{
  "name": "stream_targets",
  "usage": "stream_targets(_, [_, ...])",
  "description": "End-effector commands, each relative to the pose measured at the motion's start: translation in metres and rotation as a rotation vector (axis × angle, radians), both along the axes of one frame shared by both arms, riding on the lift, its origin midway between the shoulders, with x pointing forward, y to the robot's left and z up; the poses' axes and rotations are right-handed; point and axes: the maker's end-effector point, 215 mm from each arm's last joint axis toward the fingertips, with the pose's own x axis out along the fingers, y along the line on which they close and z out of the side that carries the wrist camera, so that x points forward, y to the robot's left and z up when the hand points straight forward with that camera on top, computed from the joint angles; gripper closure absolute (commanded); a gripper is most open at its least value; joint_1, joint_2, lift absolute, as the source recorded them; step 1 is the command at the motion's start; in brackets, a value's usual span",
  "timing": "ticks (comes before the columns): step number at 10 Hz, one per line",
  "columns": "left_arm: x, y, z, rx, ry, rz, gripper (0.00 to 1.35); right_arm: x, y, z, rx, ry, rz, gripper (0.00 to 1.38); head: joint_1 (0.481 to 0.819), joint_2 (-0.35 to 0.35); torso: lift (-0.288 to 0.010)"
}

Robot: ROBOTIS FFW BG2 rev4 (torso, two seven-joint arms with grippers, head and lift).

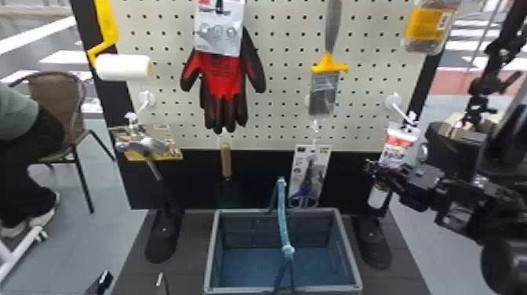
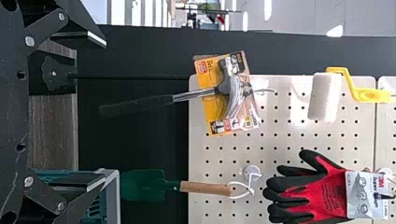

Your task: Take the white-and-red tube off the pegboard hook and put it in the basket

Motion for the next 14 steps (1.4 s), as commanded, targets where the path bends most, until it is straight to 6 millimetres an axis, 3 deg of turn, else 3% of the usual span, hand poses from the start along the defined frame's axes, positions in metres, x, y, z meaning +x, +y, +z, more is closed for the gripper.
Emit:
stream_targets(1, [0.000, -0.002, -0.001, -0.001, 0.003, -0.001, 0.28, -0.007, 0.008, 0.007, 0.024, -0.013, 0.008, 1.08, 0.549, 0.000, -0.100])
stream_targets(7, [0.001, -0.003, -0.002, 0.005, 0.006, -0.005, 0.28, -0.009, 0.037, -0.004, 0.215, -0.023, -0.074, 1.08, 0.549, 0.000, -0.100])
stream_targets(9, [0.001, -0.004, -0.003, 0.009, 0.011, -0.007, 0.28, -0.015, 0.030, -0.010, 0.301, -0.020, -0.148, 1.08, 0.549, 0.000, -0.100])
stream_targets(12, [0.003, -0.007, -0.003, 0.013, 0.013, -0.012, 0.28, -0.022, 0.037, -0.015, 0.355, -0.003, -0.190, 1.08, 0.549, 0.000, -0.100])
stream_targets(14, [0.005, -0.010, -0.005, 0.013, 0.019, -0.018, 0.28, -0.021, 0.055, -0.036, 0.410, 0.052, -0.182, 1.08, 0.549, 0.000, -0.100])
